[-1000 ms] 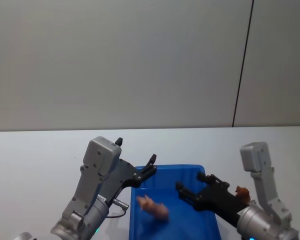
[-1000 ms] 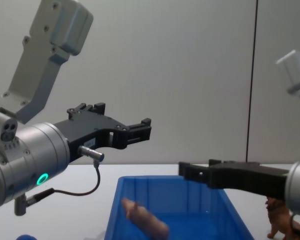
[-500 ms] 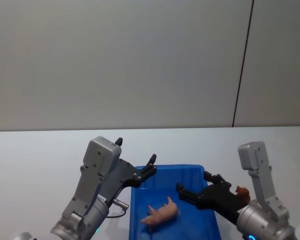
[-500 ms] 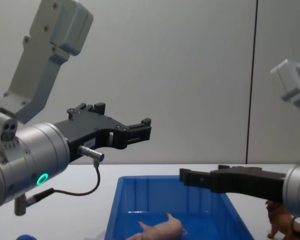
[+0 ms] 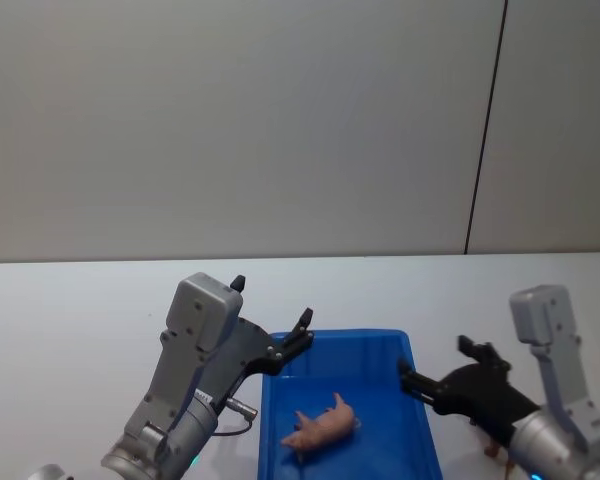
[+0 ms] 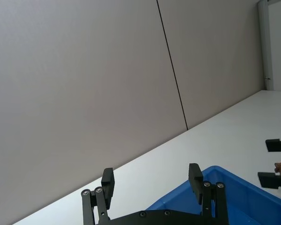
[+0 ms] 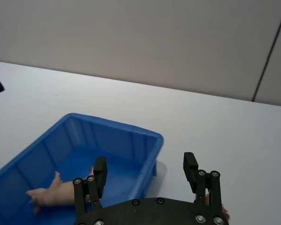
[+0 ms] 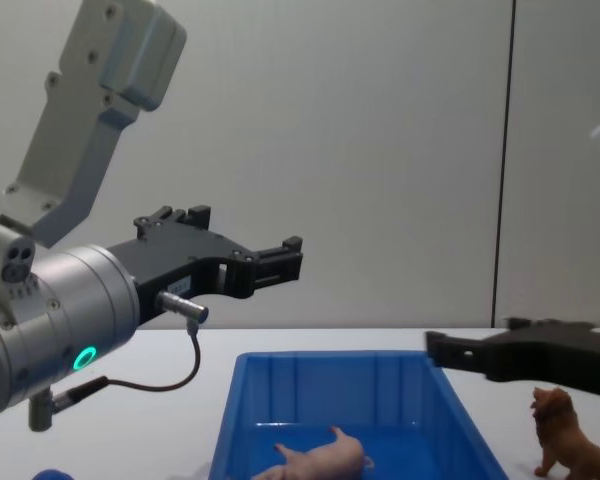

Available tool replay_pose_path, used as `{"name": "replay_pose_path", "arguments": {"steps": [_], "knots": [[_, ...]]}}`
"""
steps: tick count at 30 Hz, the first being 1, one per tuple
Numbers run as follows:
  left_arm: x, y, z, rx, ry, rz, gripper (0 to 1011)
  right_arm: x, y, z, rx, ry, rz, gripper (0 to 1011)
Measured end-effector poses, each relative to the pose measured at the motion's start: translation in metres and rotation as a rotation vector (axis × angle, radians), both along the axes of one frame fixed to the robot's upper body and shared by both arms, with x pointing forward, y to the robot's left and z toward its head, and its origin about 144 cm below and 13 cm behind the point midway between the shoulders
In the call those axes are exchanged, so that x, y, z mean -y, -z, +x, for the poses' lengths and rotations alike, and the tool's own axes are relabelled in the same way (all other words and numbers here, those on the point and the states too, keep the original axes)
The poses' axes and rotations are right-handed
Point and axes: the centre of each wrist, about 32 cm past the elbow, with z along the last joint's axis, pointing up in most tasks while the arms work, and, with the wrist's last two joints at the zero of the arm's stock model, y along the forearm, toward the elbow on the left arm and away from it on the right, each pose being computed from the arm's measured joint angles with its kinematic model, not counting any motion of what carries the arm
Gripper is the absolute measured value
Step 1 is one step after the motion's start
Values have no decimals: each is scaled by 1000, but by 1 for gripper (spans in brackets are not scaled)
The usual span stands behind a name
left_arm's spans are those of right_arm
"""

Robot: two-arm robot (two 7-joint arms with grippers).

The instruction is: Pick up the two dolls from the table and place them into the box.

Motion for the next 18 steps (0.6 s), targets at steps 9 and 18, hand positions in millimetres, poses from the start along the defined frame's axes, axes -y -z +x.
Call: {"name": "replay_pose_path", "arguments": {"steps": [9, 18], "knots": [[0, 0, 0, 0, 0, 0, 1002, 11, 0, -17, 6, 81, -54, 1001], [0, 0, 0, 0, 0, 0, 1001, 22, 9, -33, -41, 141, -71, 1001]]}}
